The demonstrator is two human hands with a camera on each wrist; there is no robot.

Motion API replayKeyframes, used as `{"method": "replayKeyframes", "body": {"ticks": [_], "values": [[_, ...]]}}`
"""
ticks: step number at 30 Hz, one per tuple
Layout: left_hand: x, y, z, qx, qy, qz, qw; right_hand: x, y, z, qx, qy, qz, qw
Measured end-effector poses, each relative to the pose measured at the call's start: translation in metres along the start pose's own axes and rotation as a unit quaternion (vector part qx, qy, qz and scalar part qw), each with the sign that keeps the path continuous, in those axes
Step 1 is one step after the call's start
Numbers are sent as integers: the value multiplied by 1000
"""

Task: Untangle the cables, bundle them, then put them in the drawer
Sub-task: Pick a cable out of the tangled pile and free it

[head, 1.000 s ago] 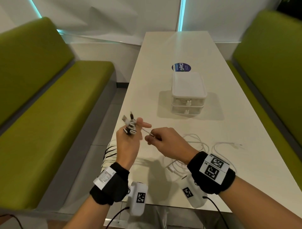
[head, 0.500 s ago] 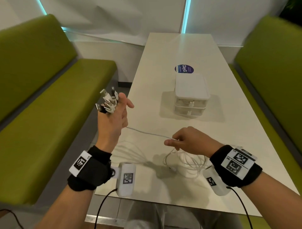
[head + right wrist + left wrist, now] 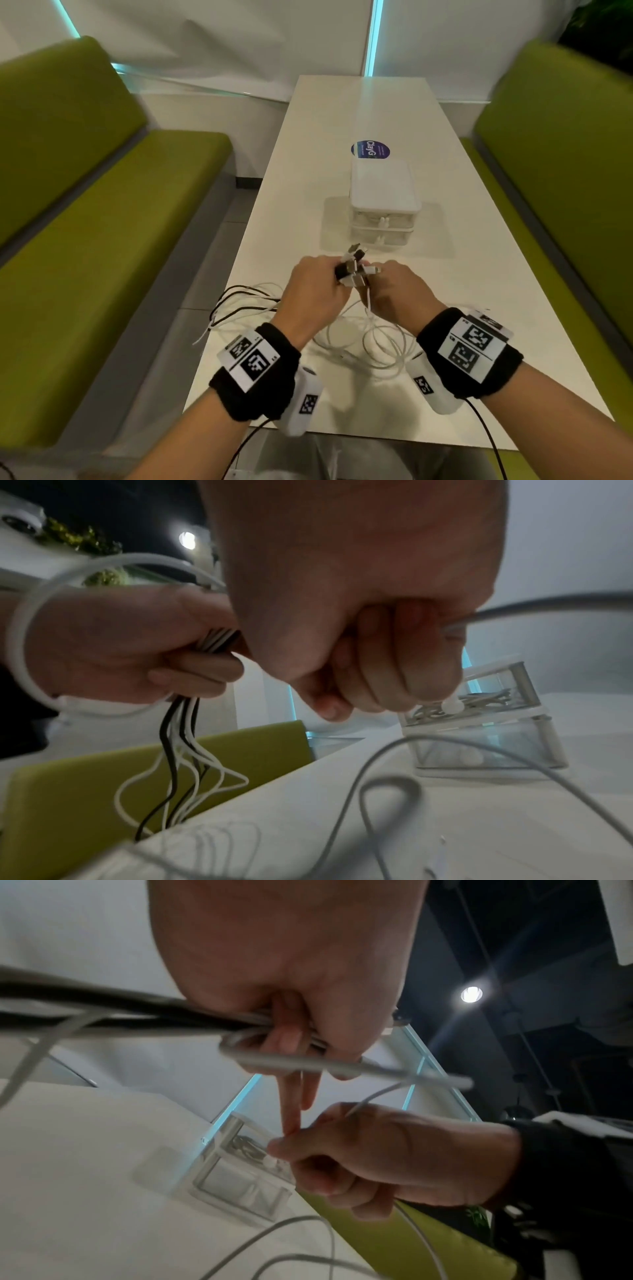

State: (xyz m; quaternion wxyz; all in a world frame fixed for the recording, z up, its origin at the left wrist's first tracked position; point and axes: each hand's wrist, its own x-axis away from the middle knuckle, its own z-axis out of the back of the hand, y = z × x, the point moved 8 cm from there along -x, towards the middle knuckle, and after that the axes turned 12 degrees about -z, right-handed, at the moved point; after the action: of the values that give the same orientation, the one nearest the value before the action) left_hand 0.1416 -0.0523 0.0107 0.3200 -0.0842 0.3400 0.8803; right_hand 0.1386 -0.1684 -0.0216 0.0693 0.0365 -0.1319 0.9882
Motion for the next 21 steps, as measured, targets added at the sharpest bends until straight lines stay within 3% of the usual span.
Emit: {"method": "replayKeyframes", "body": {"ticks": [7,12,14,19,21], "values": [[3,12,-23,-54,-87,12,995,4,6,-7,-38,-45,-42,997],[2,3,-34,74,-144,63,985,-8,11,-13,-69,-40,-58,995],[2,0,-36,81,-159,71,981,-7,10,-13,-83,-34,-57,994],[6,11,-40,-51,-204,9,978,-3,11,-15,-85,-28,-42,995],[4,9,-34,-62,-189,20,980,-2,10,-14,-80,-20,-37,996]]}}
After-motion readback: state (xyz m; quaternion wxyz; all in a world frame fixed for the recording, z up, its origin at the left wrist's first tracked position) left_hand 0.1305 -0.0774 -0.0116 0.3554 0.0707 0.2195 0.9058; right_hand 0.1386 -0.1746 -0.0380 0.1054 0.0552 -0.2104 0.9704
